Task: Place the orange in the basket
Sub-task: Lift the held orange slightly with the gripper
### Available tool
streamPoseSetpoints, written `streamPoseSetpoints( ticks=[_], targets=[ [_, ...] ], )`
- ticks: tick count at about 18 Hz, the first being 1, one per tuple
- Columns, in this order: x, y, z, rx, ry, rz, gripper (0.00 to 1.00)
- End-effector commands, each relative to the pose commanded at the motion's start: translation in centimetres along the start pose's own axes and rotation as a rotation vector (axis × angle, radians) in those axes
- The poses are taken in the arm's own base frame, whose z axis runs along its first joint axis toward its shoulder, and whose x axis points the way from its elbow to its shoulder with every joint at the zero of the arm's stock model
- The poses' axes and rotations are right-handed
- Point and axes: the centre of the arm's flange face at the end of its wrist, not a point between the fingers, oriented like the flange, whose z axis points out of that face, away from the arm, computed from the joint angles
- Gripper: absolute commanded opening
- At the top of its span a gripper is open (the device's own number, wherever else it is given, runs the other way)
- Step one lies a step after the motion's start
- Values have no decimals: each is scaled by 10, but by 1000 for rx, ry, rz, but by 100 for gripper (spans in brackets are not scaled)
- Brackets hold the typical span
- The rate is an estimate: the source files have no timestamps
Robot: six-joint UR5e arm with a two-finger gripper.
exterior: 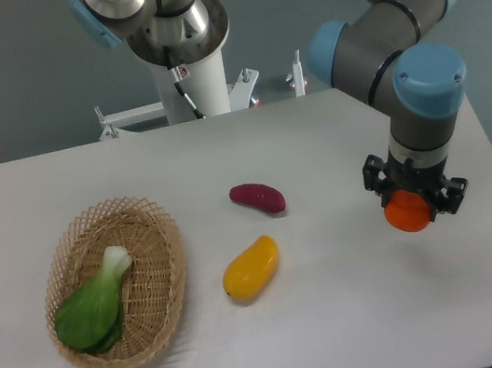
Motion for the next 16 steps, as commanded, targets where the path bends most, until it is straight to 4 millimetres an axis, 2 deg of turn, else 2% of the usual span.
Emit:
streamPoseSetpoints(
  ticks=[10,12,16],
  targets=[
    [3,-11,-5,2,-3,0,77],
    [11,-24,-3,3,1,-6,77],
    [20,-37,-3,15,6,-77,77]
  ],
)
